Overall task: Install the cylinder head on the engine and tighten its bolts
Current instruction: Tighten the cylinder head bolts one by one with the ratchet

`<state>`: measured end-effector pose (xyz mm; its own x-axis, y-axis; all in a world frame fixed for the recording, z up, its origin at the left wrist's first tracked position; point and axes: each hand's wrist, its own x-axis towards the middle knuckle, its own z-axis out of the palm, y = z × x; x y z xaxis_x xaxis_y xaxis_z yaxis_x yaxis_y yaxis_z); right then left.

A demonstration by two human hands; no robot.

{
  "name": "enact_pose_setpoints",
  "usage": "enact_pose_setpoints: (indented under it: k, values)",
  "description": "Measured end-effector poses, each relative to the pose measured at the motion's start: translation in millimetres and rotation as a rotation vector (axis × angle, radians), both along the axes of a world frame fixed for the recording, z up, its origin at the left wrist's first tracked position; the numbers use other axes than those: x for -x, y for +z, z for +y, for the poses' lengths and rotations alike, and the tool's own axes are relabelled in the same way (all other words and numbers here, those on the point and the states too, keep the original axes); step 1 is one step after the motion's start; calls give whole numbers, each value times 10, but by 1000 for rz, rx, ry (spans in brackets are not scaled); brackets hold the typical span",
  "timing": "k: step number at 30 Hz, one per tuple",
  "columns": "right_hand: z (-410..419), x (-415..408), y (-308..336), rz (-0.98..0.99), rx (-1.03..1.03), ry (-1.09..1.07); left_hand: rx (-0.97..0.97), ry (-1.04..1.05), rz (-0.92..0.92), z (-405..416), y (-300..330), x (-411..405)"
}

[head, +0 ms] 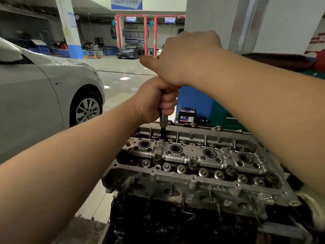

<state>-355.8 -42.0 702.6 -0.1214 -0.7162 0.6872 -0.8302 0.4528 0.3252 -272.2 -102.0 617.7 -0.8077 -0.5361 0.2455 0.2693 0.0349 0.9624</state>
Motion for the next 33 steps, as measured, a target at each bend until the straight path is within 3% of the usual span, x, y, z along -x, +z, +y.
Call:
enact_pose_setpoints:
  k: [2,6,10,12,15,18,21,23,26,29,33]
  values:
    - [22,6,-13,38,-4,14,-2,53,15,1,-8,11]
    - [-20,146,19,-70,-81,146,70,581,70,237,-65,149]
    - [-57,323,89,-97,-235,507,-15,640,98,310,-50,224]
    - [-79,444,123,-87,-245,574,-25,642,84,264,-46,245]
    - [-26,513,80,-267,-287,620,22,603,88,229,-59,262]
    - [82,470,7,-343,-261,546,63,570,89,255,-67,276]
    - [120,257,13,-26,-141,205,68,575,27,257,-51,309]
    - [134,79,27,189,-115,-20,181,594,-29,229,-63,329]
    - [112,-79,0,322,-107,-26,213,712,-27,130,-111,342]
    - [79,77,34,168,-31,172,87,698,-18,136,-74,278]
    - [113,484,31,-359,-198,563,37,242,23,144,-37,164]
